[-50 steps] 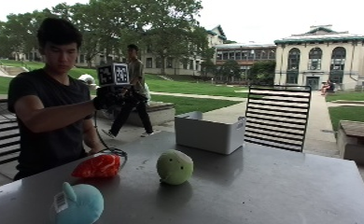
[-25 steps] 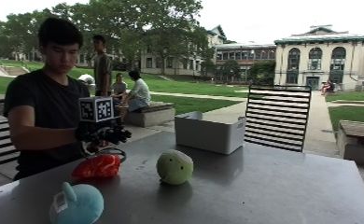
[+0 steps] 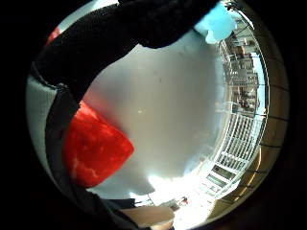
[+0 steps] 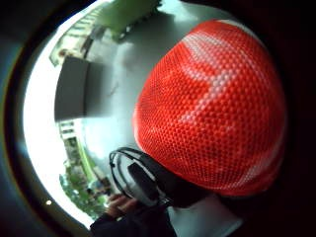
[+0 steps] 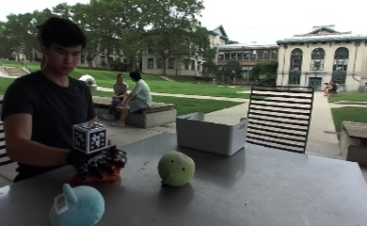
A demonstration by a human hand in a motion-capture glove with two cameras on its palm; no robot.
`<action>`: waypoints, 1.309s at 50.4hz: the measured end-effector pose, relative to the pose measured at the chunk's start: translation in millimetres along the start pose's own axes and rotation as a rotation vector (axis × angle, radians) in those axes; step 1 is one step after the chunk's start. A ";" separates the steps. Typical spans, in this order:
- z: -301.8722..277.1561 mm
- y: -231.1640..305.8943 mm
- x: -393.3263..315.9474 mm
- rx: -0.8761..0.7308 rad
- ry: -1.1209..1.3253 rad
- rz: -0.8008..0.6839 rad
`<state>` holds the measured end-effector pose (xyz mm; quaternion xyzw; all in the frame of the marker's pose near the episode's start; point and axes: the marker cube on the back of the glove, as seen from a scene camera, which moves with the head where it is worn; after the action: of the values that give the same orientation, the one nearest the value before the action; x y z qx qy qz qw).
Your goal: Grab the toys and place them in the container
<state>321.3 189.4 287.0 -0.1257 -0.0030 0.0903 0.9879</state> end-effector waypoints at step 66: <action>-306.8 -69.8 -365.6 0.407 -0.059 -0.345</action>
<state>-17.2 -18.6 13.4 0.0808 -0.0348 -0.0772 0.9931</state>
